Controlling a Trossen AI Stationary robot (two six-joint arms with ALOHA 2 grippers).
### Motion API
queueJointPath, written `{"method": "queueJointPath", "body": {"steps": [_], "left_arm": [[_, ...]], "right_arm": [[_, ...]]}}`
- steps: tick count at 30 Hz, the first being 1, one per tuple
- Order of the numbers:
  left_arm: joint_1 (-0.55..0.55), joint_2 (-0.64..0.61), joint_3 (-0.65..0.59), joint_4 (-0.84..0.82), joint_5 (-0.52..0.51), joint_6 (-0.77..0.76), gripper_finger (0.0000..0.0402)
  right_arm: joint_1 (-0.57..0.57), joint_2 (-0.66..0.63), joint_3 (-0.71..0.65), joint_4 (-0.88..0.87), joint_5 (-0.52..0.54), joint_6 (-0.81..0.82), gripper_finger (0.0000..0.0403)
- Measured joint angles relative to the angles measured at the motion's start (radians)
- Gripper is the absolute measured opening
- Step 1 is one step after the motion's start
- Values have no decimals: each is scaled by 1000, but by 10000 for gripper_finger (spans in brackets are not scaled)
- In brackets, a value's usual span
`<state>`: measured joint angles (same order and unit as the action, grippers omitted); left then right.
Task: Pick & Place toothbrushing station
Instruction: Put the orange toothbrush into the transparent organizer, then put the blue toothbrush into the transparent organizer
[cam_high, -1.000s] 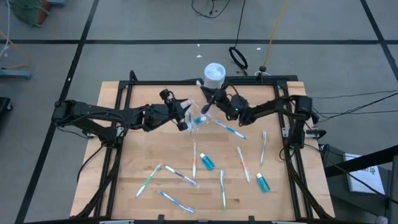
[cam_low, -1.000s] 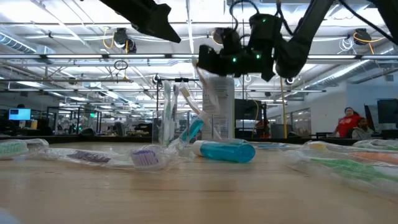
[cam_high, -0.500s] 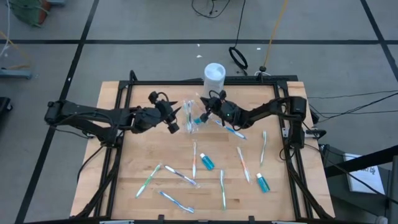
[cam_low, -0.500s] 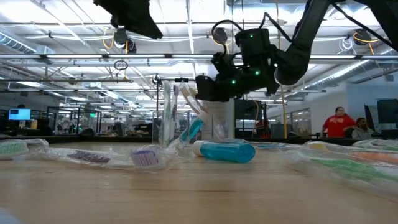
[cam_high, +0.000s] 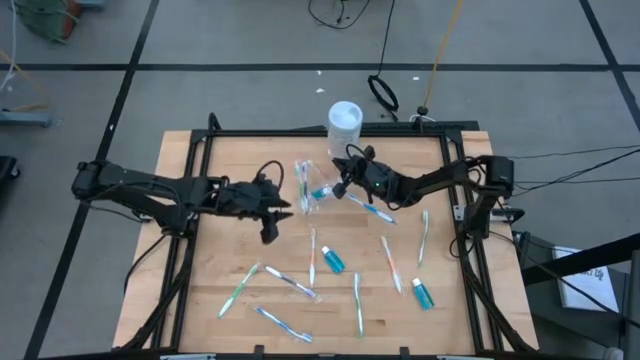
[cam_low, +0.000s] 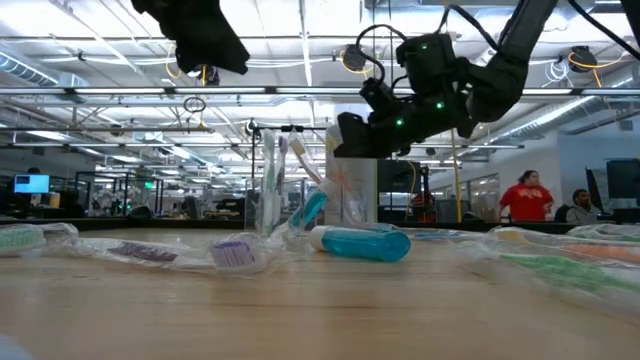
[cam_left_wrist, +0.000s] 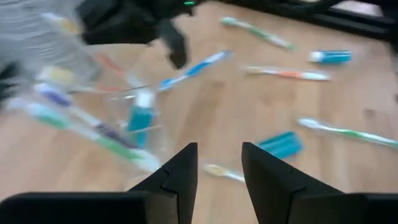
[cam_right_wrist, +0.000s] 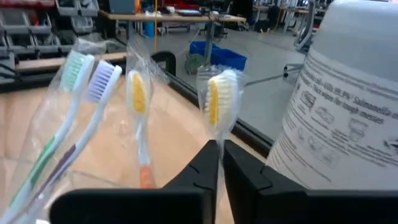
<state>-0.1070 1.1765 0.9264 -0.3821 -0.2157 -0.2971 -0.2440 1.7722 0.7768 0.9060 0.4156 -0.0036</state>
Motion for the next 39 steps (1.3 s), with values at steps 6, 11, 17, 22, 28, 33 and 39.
{"method": "queueJointPath", "body": {"steps": [6,11,17,22,28,33,39], "left_arm": [[-45,28,1,23,74,-32,129],[-91,62,2,24,88,-102,129],[-150,90,1,-114,95,-314,129],[-221,143,1,-219,96,-531,129],[-320,233,0,-218,120,-658,129],[-401,312,0,-117,118,-637,129],[-497,455,0,178,132,-395,129]], "right_arm": [[4,-34,-32,-67,-4,0,61],[23,-50,-53,-66,-4,-1,102],[69,-64,-61,-72,-1,-10,135],[121,-63,-61,-84,-1,-16,143],[187,-75,-60,-125,-1,-48,144],[235,-110,-60,-159,-2,-112,144],[260,-139,-61,-164,-1,-200,144]]}}
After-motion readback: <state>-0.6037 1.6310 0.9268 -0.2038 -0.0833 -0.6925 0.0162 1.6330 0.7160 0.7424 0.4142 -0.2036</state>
